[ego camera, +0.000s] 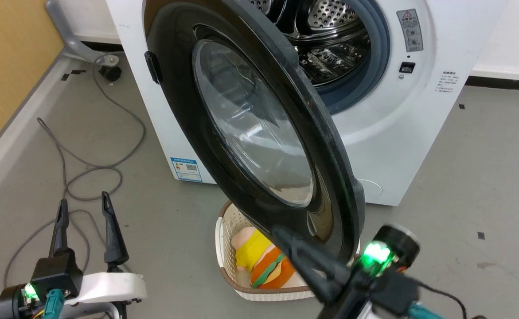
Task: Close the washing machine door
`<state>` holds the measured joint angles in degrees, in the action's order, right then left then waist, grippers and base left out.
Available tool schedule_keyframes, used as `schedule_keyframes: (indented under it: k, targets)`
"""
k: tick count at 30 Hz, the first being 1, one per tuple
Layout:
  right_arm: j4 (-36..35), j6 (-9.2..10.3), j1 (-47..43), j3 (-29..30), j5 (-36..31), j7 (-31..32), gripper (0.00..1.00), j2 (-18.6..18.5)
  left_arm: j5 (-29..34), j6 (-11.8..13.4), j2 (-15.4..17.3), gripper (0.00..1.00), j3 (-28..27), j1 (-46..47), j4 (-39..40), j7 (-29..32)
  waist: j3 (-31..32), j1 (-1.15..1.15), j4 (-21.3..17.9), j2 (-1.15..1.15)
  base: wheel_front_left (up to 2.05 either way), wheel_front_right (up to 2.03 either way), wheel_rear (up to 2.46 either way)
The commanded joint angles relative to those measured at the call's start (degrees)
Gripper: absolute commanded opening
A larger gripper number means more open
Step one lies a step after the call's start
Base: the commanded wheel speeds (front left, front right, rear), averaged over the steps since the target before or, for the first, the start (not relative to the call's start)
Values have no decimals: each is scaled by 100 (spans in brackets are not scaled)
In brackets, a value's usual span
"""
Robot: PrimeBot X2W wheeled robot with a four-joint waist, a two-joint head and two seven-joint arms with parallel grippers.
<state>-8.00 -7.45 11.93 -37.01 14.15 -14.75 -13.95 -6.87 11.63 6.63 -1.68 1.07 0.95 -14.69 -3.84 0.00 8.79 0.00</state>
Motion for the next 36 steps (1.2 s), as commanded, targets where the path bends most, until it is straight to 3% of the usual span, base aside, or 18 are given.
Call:
schedule_keyframes:
  k: [1,8,20,36]
  targets:
    - [142,-3,-62,-58,-109,-25,0,-83,32,-27,-38,100,-33,-36,29,-30,-24,0,-1,0,0,0,0]
    - [1020,-3,-128,232,-460,-25,0,-190,121,-124,-188,100,-129,-2,59,-30,-177,0,-41,0,0,0,0]
    - [1575,-3,205,1907,-595,-25,0,91,158,-243,-328,100,-193,266,101,-30,-628,0,-5,0,0,0,0]
    - [2643,-3,2530,3284,-879,-25,0,41,24,-126,-373,100,69,954,205,-30,-1846,0,170,0,0,0,0]
